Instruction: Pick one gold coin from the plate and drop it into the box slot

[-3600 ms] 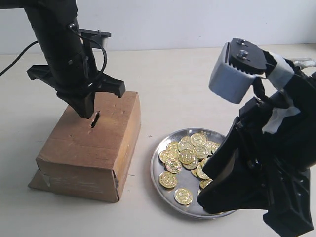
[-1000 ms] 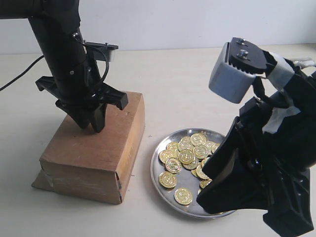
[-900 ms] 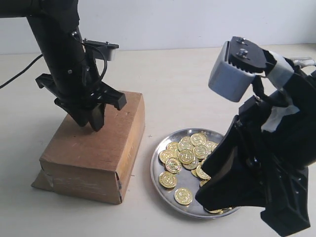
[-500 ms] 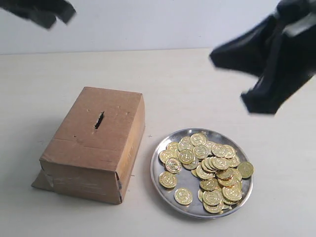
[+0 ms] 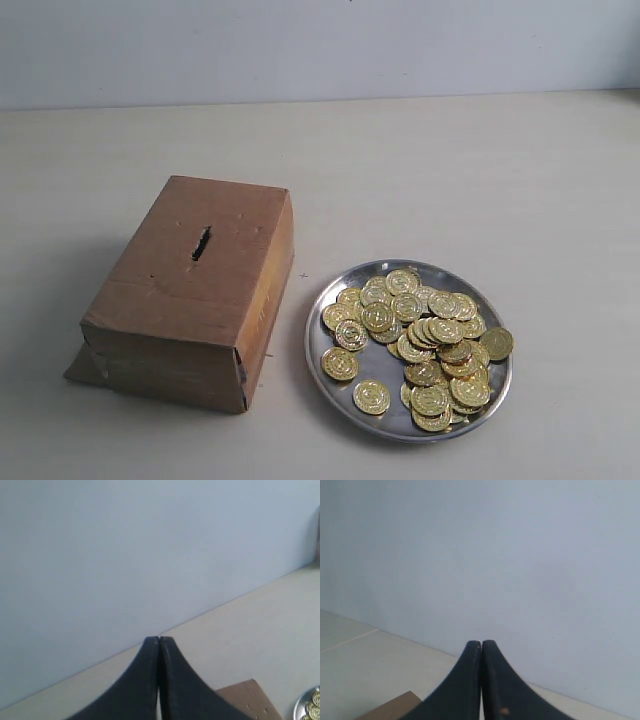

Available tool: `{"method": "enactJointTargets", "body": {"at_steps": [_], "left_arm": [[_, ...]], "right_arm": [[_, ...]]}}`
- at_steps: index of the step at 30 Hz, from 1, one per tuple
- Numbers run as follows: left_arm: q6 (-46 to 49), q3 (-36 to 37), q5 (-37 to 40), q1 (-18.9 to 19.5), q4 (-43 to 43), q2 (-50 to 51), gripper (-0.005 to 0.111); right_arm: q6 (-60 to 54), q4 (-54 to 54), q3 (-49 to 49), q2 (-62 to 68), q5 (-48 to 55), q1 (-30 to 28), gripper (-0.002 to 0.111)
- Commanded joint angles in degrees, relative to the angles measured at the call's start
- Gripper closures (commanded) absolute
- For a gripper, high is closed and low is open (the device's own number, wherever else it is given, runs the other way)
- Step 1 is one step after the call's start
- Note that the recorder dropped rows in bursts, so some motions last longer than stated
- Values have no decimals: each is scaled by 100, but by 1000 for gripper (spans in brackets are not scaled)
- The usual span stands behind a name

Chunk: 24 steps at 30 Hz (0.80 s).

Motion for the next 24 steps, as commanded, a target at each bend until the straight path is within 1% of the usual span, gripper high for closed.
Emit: {"method": "enactJointTargets", "body": {"at_steps": [1, 4, 5, 7, 10, 12, 14, 18, 20, 22, 24], "left_arm": [[-24, 1435, -334, 6, -30, -1089, 107], [-51, 2320, -542, 6, -95, -1553, 107], [-69, 2511, -611, 6, -119, -1653, 107], [-425, 2886, -653, 6, -178, -1823, 107], [-813, 3341, -588, 6, -228, -1935, 107], [-813, 3659, -588, 6, -292, -1946, 107], [-825, 3810, -702, 6, -319, -1946, 107], [-867, 3937, -612, 6, -593, -1946, 107], [-886, 4013, -667, 6, -727, -1946, 107], [-1156, 4074, -806, 6, -849, -1946, 107], [-1206, 4074, -1063, 6, -801, -1946, 107]], "right_arm": [[696, -78, 1083, -536, -910, 6, 108], [1329, -22, 1661, -697, -1164, 6, 108], [1584, 18, 1834, -726, -1209, 6, 108], [1916, 56, 2119, -764, -1209, 6, 108], [1909, 56, 2469, -772, -1341, 6, 108], [1819, 56, 2686, -772, -1531, 6, 108], [1700, 56, 2914, -772, -1744, 6, 108], [1583, 56, 3188, -772, -1992, 6, 108], [1455, 56, 3188, -772, -1780, 6, 108], [1354, 56, 3188, -772, -1641, 6, 108], [1701, 204, 3188, -772, -1606, 6, 108]]}}
